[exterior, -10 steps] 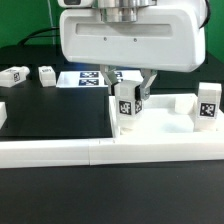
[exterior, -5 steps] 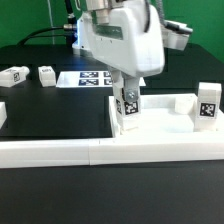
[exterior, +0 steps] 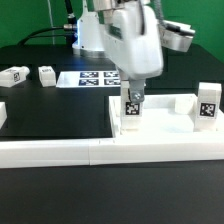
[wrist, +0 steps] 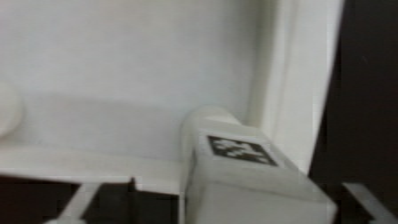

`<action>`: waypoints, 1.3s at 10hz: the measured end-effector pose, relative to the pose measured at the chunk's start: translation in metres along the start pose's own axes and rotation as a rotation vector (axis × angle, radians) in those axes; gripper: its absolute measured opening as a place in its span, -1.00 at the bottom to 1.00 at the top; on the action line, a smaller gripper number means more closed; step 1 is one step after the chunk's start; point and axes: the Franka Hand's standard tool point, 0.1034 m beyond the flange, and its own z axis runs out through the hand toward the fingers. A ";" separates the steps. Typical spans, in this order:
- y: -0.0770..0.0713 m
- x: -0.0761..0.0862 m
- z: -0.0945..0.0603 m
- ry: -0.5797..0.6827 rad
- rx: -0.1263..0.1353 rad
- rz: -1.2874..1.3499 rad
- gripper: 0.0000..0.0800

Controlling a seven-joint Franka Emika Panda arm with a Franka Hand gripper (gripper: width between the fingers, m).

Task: Assemble square table

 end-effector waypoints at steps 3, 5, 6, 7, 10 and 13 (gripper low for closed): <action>0.000 0.003 -0.001 -0.001 -0.033 -0.387 0.60; 0.000 0.004 -0.001 -0.002 -0.034 -0.508 0.62; -0.001 0.004 -0.001 0.000 -0.036 -0.599 0.62; -0.004 0.003 -0.002 0.032 -0.050 -0.777 0.62; -0.013 -0.008 -0.001 0.078 -0.068 -1.044 0.62; -0.011 -0.004 -0.001 0.082 -0.067 -0.942 0.00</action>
Offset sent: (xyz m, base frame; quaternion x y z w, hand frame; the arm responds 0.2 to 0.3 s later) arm 0.0000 0.0000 0.0000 0.0000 0.0000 -0.1938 0.9810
